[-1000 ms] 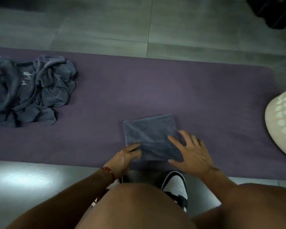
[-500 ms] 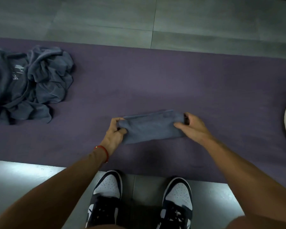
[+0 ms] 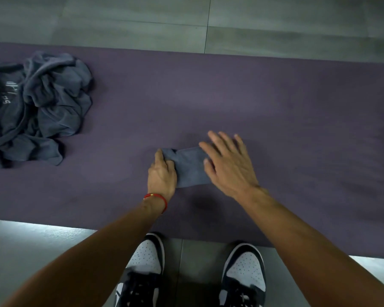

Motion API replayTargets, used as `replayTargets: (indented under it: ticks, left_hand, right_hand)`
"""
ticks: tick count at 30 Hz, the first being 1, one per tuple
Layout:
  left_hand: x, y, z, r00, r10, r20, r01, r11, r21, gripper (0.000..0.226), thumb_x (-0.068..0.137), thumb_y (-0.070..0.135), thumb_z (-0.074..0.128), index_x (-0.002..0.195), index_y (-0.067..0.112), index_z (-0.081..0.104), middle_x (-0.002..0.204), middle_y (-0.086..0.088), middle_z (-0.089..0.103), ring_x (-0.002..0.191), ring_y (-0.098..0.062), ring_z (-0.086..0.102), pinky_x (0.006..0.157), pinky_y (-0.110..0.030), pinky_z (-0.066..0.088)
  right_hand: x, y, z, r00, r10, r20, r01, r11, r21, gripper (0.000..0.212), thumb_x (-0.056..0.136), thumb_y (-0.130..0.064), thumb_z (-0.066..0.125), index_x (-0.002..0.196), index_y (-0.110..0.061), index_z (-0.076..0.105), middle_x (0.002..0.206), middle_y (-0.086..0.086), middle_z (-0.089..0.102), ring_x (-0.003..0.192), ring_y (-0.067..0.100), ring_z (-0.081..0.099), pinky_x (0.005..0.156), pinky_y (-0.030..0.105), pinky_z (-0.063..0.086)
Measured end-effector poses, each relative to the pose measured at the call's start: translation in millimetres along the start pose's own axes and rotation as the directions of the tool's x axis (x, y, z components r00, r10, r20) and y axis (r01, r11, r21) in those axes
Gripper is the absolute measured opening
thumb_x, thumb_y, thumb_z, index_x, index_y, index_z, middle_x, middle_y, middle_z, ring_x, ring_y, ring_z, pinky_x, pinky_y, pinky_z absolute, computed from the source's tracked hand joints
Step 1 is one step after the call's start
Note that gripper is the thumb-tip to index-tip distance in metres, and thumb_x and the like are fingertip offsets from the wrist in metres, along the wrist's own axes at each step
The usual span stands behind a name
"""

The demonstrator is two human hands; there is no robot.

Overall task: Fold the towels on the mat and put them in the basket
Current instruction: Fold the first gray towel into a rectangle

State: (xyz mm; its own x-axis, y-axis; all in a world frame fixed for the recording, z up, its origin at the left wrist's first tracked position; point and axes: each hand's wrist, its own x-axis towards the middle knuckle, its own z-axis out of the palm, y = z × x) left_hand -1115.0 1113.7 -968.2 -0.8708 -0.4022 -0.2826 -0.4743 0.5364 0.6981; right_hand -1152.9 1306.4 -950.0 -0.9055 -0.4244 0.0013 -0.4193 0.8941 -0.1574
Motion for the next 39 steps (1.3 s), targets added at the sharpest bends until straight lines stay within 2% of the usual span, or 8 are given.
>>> replayTargets:
  ticks: [4,8,16,19,26,31,35,39]
  left_hand:
    - [-17.6,14.4,3.1,0.958,0.273,-0.090,-0.207,0.872,0.444,0.051,0.103,0.033,0.030,0.147,0.008,0.033,0.142,-0.026,0.039,0.113,-0.043,0.046,0.090,-0.054,0.045]
    - [-23.1,4.9,12.3,0.813,0.498,0.302,-0.556,0.509,0.657,0.059,0.104,0.045,0.017,0.158,0.021,0.014,0.165,-0.011,0.009,0.152,-0.029,0.009,0.116,-0.062,0.015]
    - [-14.1,-15.0,24.0,0.863,0.358,0.358,-0.505,0.660,0.557,0.064,0.100,0.053,0.007,0.158,0.026,-0.005,0.165,-0.008,-0.005,0.152,-0.022,-0.008,0.122,-0.055,0.004]
    - [1.4,-19.7,15.9,0.831,0.321,0.454,-0.522,0.732,0.438,0.064,0.096,0.052,0.009,0.156,0.035,-0.008,0.165,0.002,-0.007,0.150,-0.013,-0.015,0.122,-0.052,-0.001]
    - [14.3,-18.8,5.9,0.856,0.399,0.330,-0.480,0.850,0.217,0.055,0.101,0.041,0.022,0.149,0.021,0.040,0.154,-0.008,0.035,0.144,-0.025,0.026,0.121,-0.046,0.019]
    - [-5.5,3.1,-8.8,0.995,-0.059,0.083,0.037,0.967,0.252,0.048,0.101,0.027,0.047,0.148,0.025,0.040,0.127,-0.027,0.045,0.106,-0.047,0.051,0.102,-0.045,0.039]
    - [4.9,14.9,-19.4,0.926,-0.340,0.165,0.321,0.938,0.130,0.051,0.093,0.028,0.064,0.134,0.003,0.048,0.125,-0.020,0.062,0.116,-0.036,0.059,0.096,-0.038,0.046]
    - [18.2,20.6,-33.1,0.799,-0.451,0.398,0.522,0.849,-0.084,0.024,0.091,0.024,0.070,0.105,0.005,0.067,0.096,-0.011,0.071,0.083,-0.025,0.067,0.066,-0.035,0.060]
  right_hand:
    - [-6.1,-1.7,19.3,0.977,0.057,0.207,-0.044,0.997,-0.068,0.057,0.102,-0.049,0.023,0.154,-0.028,0.036,0.156,0.002,0.040,0.145,0.026,0.032,0.121,0.057,0.010]
    - [-7.8,0.8,22.7,0.977,0.052,0.207,-0.036,0.996,-0.080,0.059,0.103,-0.050,0.019,0.157,-0.028,0.028,0.160,0.002,0.032,0.149,0.025,0.025,0.121,0.058,0.008]
    - [-5.3,-0.5,36.9,0.856,0.492,0.157,-0.510,0.852,0.114,0.067,0.099,-0.058,0.020,0.159,-0.029,0.016,0.168,-0.003,0.001,0.155,0.022,-0.003,0.119,0.066,0.000]
    - [-0.3,0.8,37.7,0.864,0.481,0.147,-0.498,0.858,0.122,0.070,0.096,-0.058,0.025,0.157,-0.023,0.024,0.167,0.005,0.011,0.153,0.033,0.012,0.120,0.064,0.010]
    - [8.1,30.5,22.8,0.861,0.369,0.350,-0.501,0.733,0.460,0.071,0.104,-0.044,0.037,0.160,-0.016,0.003,0.168,-0.001,0.001,0.154,0.021,0.006,0.125,0.039,0.004]
    - [4.3,12.4,-1.9,0.697,0.583,0.417,-0.717,0.589,0.373,0.079,0.099,-0.048,0.049,0.157,-0.013,0.009,0.158,0.016,0.023,0.144,0.036,0.027,0.111,0.053,0.033]
    - [9.5,20.8,-12.6,0.512,0.683,0.520,-0.854,0.345,0.389,0.091,0.083,-0.056,0.072,0.142,-0.001,0.030,0.144,0.022,0.044,0.133,0.041,0.044,0.105,0.045,0.043]
    - [3.4,42.3,-20.2,0.483,0.615,0.623,-0.869,0.246,0.430,0.083,0.073,-0.056,0.082,0.129,-0.001,0.055,0.133,0.011,0.060,0.124,0.029,0.058,0.096,0.035,0.050]
